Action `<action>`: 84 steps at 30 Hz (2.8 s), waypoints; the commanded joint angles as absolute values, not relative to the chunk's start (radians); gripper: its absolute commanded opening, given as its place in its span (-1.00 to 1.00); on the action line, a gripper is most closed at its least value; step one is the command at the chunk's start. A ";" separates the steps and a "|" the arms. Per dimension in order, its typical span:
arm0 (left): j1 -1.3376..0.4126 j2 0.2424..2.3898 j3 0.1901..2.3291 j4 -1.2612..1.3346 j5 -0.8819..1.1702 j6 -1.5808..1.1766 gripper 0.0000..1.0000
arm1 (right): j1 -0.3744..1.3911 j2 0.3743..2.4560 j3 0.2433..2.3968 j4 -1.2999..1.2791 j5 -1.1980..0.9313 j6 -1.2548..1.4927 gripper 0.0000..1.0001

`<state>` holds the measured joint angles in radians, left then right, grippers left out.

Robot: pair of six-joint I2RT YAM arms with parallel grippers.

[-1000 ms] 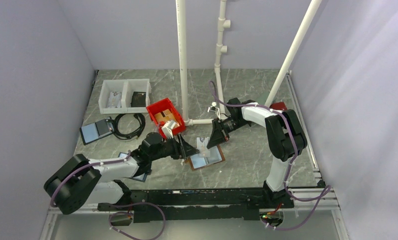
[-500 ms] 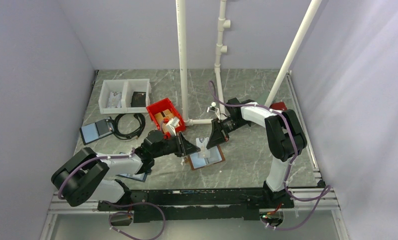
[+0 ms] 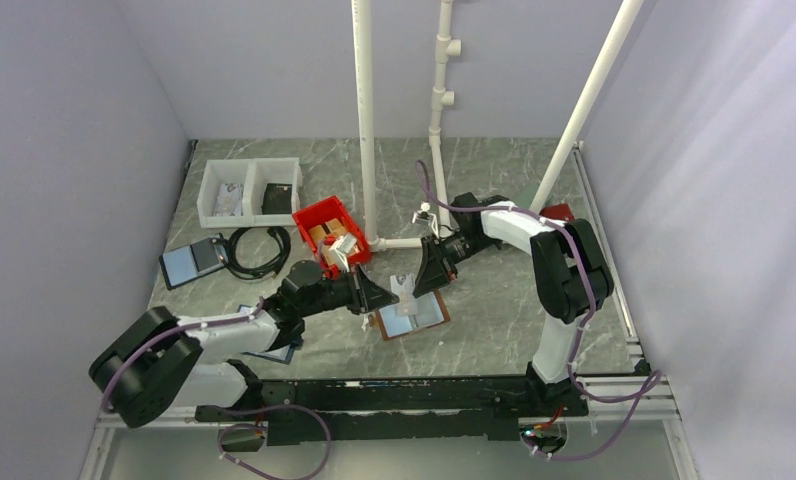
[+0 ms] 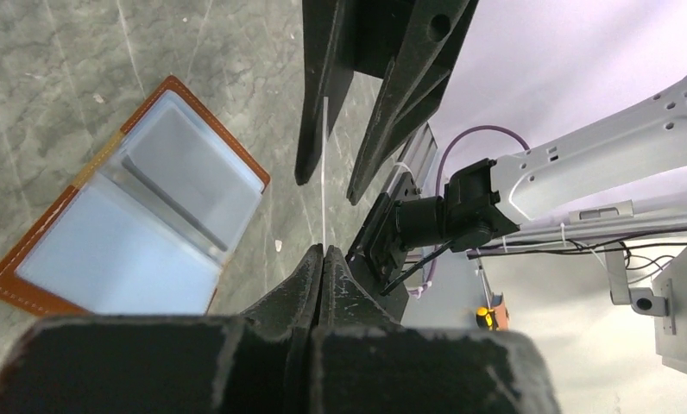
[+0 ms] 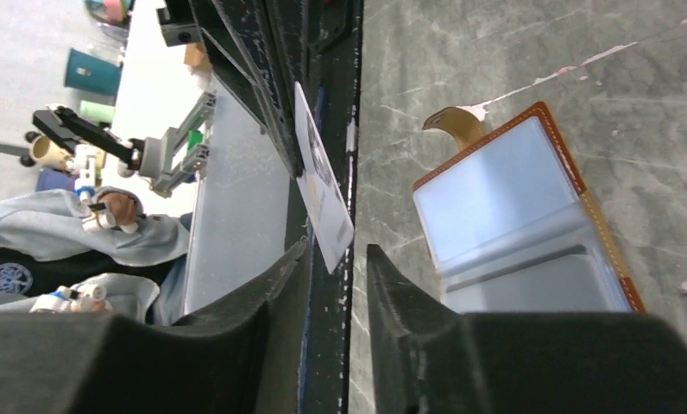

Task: Take the credit cards out of the card holder
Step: Place the credit card in the storage box.

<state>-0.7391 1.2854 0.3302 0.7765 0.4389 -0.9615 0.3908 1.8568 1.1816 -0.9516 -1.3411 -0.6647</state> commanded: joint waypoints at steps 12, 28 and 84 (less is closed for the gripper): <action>-0.437 0.770 0.588 -0.414 0.239 -0.672 -1.00 | 0.389 1.578 1.174 -0.800 -0.947 -0.546 -0.04; 0.114 1.250 1.153 -0.637 0.277 -0.125 -1.00 | 0.390 1.540 1.181 -0.847 -0.954 -0.581 -0.03; 0.358 1.483 1.310 -0.340 0.290 -0.358 0.93 | 0.388 1.460 1.155 -0.880 -0.977 -0.694 -0.03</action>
<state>0.3485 1.7130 1.5433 -0.5457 0.2100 -0.1764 0.3927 1.5475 1.1629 -0.8730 -0.9428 -0.6308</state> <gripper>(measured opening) 0.853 0.484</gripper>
